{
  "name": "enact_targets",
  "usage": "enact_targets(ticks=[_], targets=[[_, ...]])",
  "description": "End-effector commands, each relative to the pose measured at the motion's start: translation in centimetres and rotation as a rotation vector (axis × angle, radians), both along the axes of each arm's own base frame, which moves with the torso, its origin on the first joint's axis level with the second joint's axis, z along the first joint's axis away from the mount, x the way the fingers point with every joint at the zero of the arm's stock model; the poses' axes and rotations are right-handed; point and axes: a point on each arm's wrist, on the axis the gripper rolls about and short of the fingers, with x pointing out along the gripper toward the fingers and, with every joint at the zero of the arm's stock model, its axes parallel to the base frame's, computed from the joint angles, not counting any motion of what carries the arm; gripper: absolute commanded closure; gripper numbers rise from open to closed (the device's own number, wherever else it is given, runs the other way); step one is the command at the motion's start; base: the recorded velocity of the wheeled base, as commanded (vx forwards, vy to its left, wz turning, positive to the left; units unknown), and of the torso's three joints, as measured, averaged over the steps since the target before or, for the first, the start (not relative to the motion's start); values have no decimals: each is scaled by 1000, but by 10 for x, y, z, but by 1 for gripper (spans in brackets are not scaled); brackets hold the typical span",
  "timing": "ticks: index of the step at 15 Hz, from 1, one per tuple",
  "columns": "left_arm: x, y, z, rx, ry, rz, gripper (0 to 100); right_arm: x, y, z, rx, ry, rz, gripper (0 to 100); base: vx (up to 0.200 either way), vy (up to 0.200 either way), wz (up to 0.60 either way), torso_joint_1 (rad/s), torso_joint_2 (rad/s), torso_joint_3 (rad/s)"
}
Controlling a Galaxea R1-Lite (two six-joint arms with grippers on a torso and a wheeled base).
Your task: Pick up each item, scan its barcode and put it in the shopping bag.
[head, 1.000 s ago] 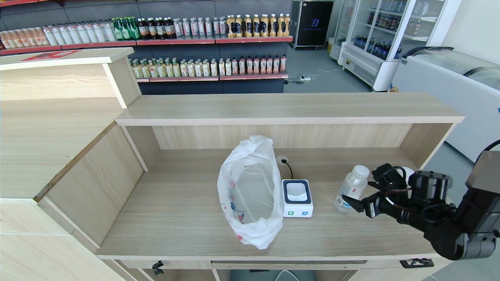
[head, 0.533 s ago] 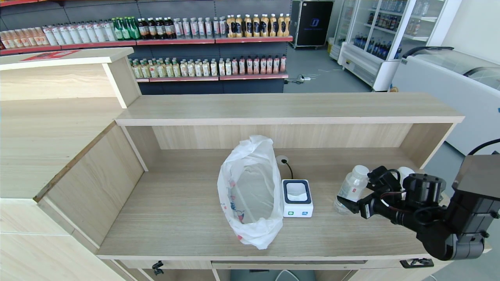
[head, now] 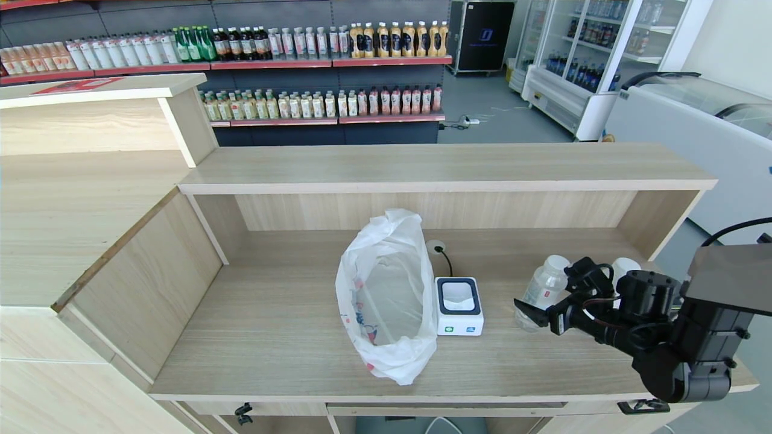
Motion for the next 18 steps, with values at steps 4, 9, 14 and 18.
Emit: enact_targets(ticks=[4, 9, 14, 18], targets=[[0, 0, 0, -1, 0, 0, 0, 7, 1, -8, 6, -2, 30, 0, 0, 0, 0, 0, 0, 0], [0, 0, 0, -1, 0, 0, 0, 10, 1, -14, 15, -27, 27, 0, 0, 0, 0, 0, 0, 0], [0, 0, 0, -1, 1, 0, 0, 15, 2, -15, 26, -41, 45, 100, 0, 0, 0, 0, 0, 0], [0, 0, 0, -1, 1, 0, 0, 16, 2, -18, 37, -32, 43, 100, 0, 0, 0, 0, 0, 0]])
